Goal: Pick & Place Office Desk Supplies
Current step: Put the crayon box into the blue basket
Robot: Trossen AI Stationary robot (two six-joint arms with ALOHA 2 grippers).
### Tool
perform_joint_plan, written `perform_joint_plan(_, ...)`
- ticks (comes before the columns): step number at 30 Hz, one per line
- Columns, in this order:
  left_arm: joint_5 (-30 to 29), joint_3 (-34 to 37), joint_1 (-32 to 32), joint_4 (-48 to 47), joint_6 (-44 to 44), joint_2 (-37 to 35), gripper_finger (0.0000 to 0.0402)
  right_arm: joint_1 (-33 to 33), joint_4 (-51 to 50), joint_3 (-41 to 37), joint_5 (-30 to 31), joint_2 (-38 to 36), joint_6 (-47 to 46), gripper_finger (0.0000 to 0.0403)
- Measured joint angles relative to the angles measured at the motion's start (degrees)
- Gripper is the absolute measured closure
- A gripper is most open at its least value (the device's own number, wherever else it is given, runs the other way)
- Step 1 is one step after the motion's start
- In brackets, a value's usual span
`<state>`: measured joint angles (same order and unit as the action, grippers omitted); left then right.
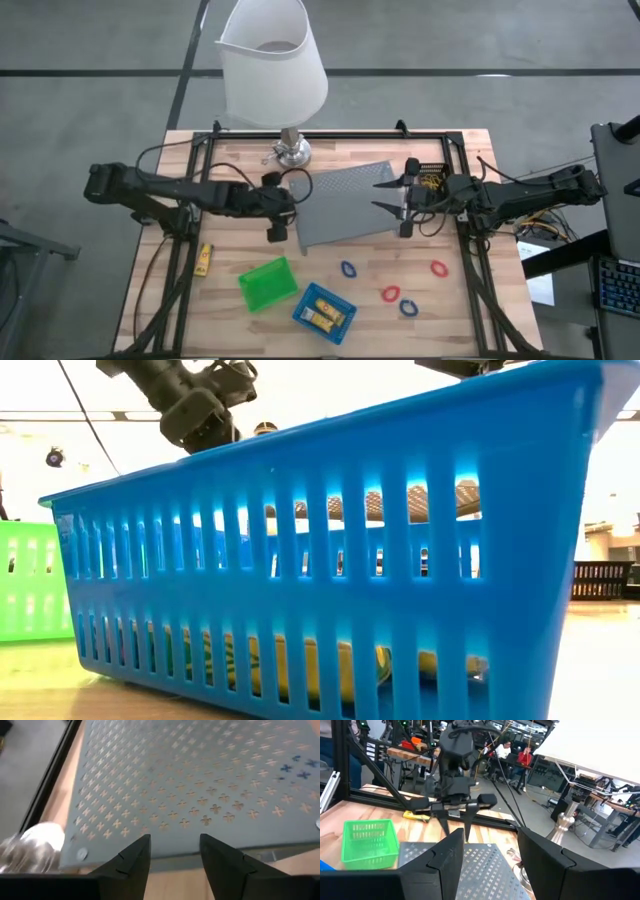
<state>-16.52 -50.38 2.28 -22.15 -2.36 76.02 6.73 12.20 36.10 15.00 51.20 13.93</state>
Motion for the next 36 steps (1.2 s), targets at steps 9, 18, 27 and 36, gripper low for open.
perform_joint_plan(9, -0.64, -8.06, 0.27, -7.89, 1.76, -0.03, 0.0227, -0.01, 0.01, 0.00, 0.00, 0.01, 0.00, 0.0218)
perform_joint_plan(18, -6.46, -8.29, 0.24, -26.81, 20.29, -1.41, 0.0227, -0.01, 0.01, 0.00, 0.02, 0.00, 0.00, 0.0218)
perform_joint_plan(27, -3.53, -2.06, -2.02, -25.38, 27.31, -1.30, 0.0225, -0.01, 0.02, 0.00, 0.02, 0.00, 0.00, 0.0218)
perform_joint_plan(36, 4.17, 5.28, -13.49, -17.68, 28.35, -2.07, 0.0175, -0.01, 0.03, 0.00, 0.03, 0.00, 0.00, 0.0218)
